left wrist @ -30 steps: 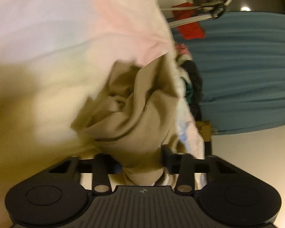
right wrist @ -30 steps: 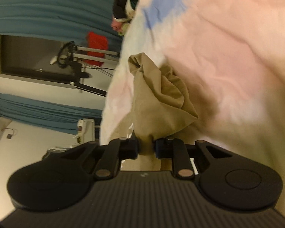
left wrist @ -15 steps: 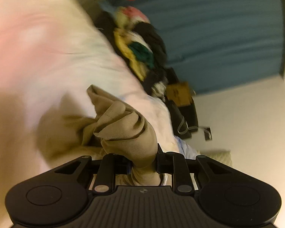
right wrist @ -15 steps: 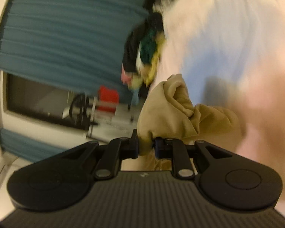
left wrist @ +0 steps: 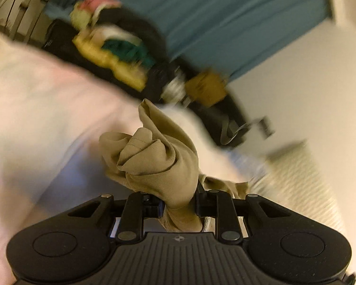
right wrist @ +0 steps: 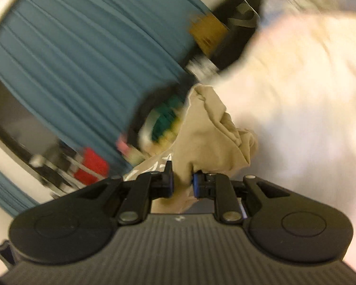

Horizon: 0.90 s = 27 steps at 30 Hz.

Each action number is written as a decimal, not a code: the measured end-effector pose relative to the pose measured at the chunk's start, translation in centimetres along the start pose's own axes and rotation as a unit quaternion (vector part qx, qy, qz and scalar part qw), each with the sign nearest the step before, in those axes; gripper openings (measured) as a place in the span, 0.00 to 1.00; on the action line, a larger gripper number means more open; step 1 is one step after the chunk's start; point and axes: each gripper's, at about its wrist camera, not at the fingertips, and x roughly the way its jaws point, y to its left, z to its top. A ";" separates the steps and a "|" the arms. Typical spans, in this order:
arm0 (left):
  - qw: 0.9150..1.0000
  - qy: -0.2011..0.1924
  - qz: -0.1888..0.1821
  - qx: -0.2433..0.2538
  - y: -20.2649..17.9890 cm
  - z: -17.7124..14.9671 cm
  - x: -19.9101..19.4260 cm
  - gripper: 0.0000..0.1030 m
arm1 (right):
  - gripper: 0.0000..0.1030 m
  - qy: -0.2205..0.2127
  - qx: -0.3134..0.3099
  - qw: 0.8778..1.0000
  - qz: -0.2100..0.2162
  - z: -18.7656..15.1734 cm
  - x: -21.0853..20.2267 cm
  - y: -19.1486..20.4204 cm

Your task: Fold clothes

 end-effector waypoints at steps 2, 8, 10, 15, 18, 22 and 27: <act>0.999 0.027 0.019 0.003 2.6 -2.5 1.1 0.24 | 0.18 0.022 0.019 0.999 -0.018 -2.8 0.4 -2.6; 0.995 0.042 0.052 0.070 5.0 -6.1 2.4 0.31 | 0.19 0.045 0.039 0.997 -0.050 -8.2 -1.4 -6.3; 0.992 0.044 0.073 0.096 4.0 -6.3 1.4 0.40 | 0.23 0.068 0.043 0.994 -0.071 -8.8 -1.9 -6.5; 0.980 0.028 0.110 0.164 0.6 -6.7 -3.4 0.72 | 0.23 0.091 0.008 0.989 -0.118 -9.1 -5.3 -4.5; 0.974 -0.002 0.113 0.198 -1.8 -7.5 -9.1 0.79 | 0.23 0.086 -0.042 0.988 -0.122 -8.8 -8.2 -1.8; 0.961 -0.040 0.119 0.247 -5.4 -9.3 -15.6 0.90 | 0.23 0.054 -0.126 0.984 -0.111 -8.7 -13.1 2.4; 0.941 -0.098 0.123 0.299 -9.7 -12.6 -24.4 1.00 | 0.32 0.010 -0.204 0.975 -0.084 -9.5 -18.6 7.0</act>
